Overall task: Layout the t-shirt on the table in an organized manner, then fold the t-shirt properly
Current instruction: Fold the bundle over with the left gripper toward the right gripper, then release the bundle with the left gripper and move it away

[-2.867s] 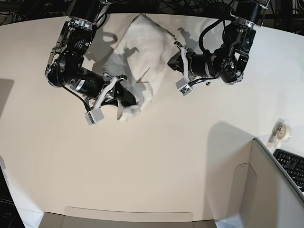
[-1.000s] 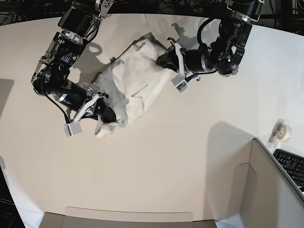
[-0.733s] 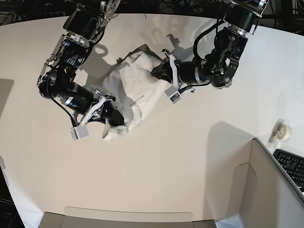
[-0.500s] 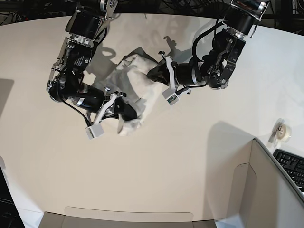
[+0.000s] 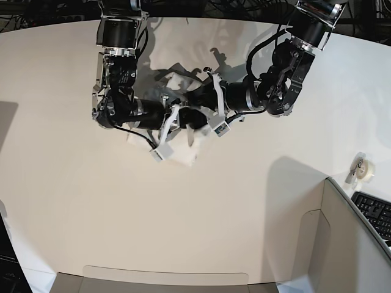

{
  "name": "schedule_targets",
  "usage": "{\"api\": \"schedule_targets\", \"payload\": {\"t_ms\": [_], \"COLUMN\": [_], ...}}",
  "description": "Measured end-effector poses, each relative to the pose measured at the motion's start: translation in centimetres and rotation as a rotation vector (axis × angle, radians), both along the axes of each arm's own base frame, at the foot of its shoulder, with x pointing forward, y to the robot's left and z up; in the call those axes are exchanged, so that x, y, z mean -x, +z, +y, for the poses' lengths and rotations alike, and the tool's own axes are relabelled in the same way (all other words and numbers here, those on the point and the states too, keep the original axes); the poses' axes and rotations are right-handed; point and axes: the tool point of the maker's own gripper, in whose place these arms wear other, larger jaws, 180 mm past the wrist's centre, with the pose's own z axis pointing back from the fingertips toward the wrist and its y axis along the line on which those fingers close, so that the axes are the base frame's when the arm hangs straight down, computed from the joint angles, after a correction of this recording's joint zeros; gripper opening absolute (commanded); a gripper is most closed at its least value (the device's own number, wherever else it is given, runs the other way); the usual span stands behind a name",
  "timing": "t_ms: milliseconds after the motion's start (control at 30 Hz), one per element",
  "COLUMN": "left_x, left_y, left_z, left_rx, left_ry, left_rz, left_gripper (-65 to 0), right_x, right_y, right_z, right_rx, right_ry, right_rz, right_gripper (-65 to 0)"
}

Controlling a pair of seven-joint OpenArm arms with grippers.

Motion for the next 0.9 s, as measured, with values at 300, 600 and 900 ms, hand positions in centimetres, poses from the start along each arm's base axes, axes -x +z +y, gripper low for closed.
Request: {"api": "schedule_targets", "payload": {"t_ms": [300,600,900], "left_x": [0.0,-0.1,-1.7], "left_y": [0.0,0.5,3.5], "left_z": [0.0,0.0,3.7], "left_rx": [-0.001,-0.028,-0.221], "left_ry": [-0.001,-0.016,-0.006], "left_rz": [0.0,-0.02,-0.114], "left_gripper": [-65.0,-61.3,-41.5], "right_x": [0.4,0.4,0.7], "right_y": [-1.7,-2.2,-2.8], "right_z": [1.2,1.2,1.0], "right_rx": [0.055,0.087,0.129], "right_ry": [0.043,0.046,0.059], "right_rz": [0.022,0.024,0.03], "right_gripper": [-65.0,-65.0,-53.4]}}
